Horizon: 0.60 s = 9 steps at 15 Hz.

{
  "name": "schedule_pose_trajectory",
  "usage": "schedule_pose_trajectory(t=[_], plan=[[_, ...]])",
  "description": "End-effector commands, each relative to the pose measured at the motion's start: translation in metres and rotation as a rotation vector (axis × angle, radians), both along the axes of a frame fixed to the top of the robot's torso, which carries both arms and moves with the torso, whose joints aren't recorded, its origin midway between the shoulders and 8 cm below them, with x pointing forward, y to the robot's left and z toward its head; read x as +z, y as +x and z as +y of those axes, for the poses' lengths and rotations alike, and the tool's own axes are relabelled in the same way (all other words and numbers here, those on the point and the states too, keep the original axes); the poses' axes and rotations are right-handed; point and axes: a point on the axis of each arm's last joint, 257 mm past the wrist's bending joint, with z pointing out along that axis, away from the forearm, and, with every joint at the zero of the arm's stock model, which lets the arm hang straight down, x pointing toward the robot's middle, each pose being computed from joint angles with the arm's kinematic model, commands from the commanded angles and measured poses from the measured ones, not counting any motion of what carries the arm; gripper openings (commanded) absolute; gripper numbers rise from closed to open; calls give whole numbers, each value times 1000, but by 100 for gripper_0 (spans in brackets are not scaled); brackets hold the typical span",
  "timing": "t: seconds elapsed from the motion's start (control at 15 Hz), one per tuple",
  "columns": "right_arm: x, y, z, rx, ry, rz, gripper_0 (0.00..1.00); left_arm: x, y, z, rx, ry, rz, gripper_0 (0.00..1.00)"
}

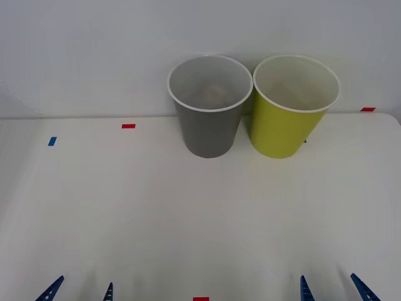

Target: Put cans in the gray bin and PET bottles in the light green bin.

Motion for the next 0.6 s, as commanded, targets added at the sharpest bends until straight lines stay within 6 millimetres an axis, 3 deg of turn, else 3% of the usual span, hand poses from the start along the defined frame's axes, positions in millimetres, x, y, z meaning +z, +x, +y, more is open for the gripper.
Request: schedule_pose_trajectory(t=[0.07, 0.6], plan=[[0, 0, 0, 0, 0, 0, 100, 0, 0, 0, 0, 0, 0, 100], [0, 0, 0, 0, 0, 0, 100, 0, 0, 0, 0, 0, 0, 100]])
